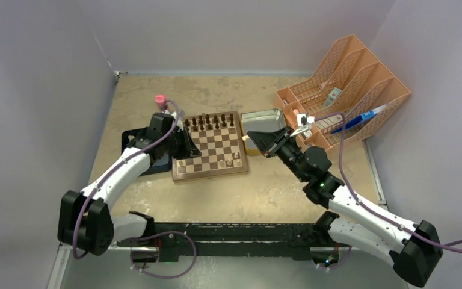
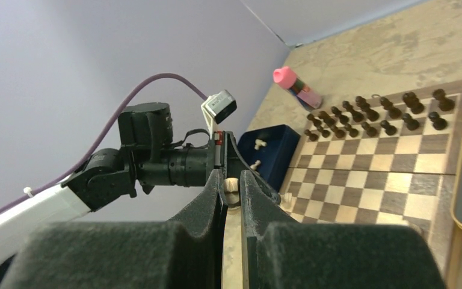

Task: Set up the chess pieces on the board
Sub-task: Place the chess piece on the chessboard.

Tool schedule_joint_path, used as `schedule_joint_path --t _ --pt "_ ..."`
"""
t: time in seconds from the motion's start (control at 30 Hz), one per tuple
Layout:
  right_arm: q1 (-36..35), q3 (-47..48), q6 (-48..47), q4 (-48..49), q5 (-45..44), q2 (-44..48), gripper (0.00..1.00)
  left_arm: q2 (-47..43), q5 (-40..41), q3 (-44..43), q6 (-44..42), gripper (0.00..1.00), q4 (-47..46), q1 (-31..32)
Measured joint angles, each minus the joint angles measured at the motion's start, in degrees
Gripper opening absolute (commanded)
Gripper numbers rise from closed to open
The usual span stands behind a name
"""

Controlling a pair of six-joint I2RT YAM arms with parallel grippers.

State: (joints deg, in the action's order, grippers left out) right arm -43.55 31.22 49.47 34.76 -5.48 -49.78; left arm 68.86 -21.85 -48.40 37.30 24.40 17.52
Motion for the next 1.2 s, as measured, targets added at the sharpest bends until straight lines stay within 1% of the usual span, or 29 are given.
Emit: schedule_joint_path --t 0.17,0.33,0.57,0.73,0.9,1.03,1.2 --pt "0.00 -0.09 -1.49 -2.34 -1.36 0.74 0.00 5.07 5.81 -0.04 -2.51 0.00 2.97 1.36" --pt "0.00 -0.09 -2.84 -2.95 -1.70 0.68 0.00 7.78 12.13 -0.39 -4.02 0.00 4.68 1.53" --pt "0.00 -0.09 -3.54 -4.07 -2.51 0.66 0.00 10.54 18.34 -4.07 -5.81 0.00 7.45 1.60" --pt "0.00 -0.09 -3.69 -4.09 -2.54 0.68 0.00 12.68 19.61 -6.54 -7.30 0.00 9.27 1.64" --pt "0.00 -0.09 -3.72 -4.09 -2.69 0.68 0.00 14.21 19.67 -9.27 -9.16 0.00 13.14 1.70" --pt "0.00 -0.09 -3.80 -4.07 -2.75 0.68 0.00 15.02 18.97 -12.04 -10.95 0.00 15.87 1.79" --pt "0.00 -0.09 -4.13 -4.04 -2.73 0.68 0.00 17.44 17.49 -13.55 -12.92 0.00 17.75 2.08"
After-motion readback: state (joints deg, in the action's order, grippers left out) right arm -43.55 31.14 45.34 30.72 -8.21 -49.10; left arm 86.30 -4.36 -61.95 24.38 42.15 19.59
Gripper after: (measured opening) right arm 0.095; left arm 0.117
